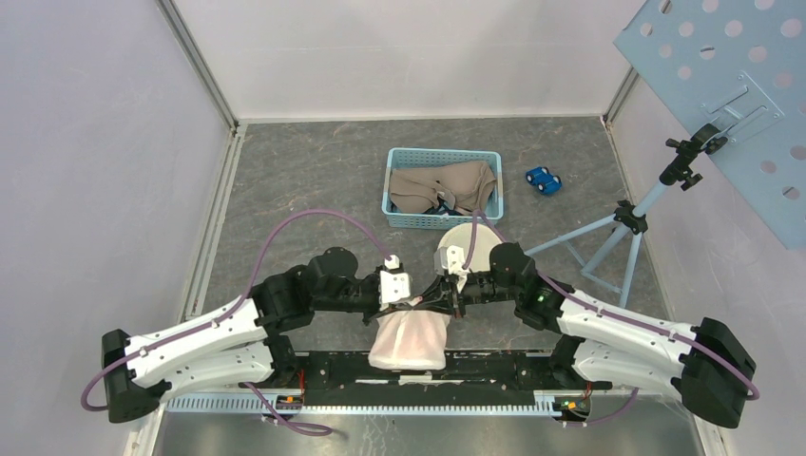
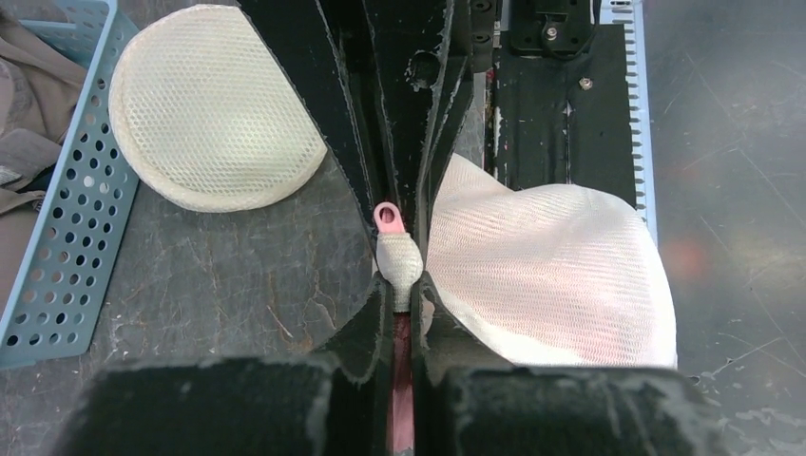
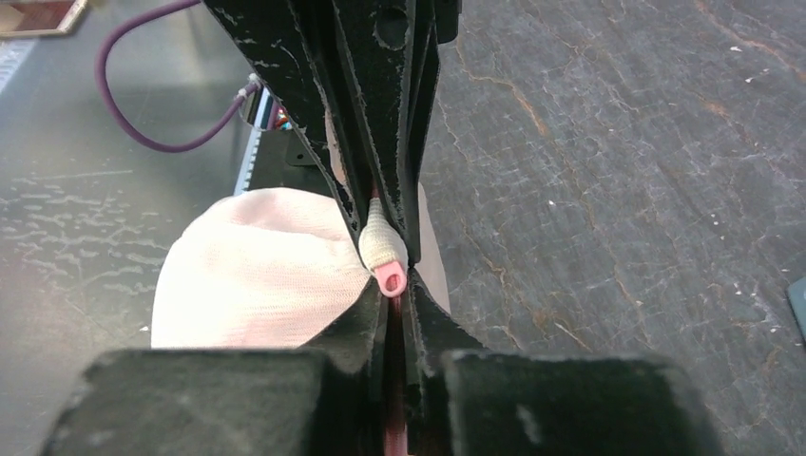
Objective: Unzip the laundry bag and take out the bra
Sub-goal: Unzip the laundry bag at the center of the board.
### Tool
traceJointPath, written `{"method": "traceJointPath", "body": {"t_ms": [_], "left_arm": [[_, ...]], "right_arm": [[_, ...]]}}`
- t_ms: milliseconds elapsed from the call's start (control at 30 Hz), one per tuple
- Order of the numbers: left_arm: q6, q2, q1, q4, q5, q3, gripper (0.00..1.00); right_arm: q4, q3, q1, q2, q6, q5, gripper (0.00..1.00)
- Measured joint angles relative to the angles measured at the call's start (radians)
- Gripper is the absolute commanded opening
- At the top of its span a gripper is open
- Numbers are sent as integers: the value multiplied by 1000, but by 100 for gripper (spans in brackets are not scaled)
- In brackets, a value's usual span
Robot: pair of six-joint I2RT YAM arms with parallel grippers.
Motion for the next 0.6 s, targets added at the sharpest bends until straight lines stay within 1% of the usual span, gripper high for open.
{"method": "traceJointPath", "body": {"t_ms": [33,67,100,133,167,233,300,433,600], "left_arm": [[0,-3,0,0,-1,0,2],[0,-6,0,0,-2,0,2],[0,-13,0,0,-8,0,2],[0,-21,0,0,-10,0,2],[0,-27,0,1,-11,0,2],[0,-41,0,0,-18,0,2],[1,-45,0,-2,-28,0,2],[1,-41,0,-15,-45,0,2],[2,-39,0,-19,-89,0,2]], "right_arm": [[0,0,0,-2,0,0,35],[-1,0,0,-6,3,-1,42],[-3,-1,0,-12,4,-1,52],[-3,-2,0,-20,3,0,65],[-3,-4,-1,-31,-2,0,69],[-4,-7,-9,-56,-4,-1,73],[-3,-10,-23,-77,6,-2,73],[0,-10,-51,-110,73,3,69],[0,-14,-95,-185,214,72,67]]}}
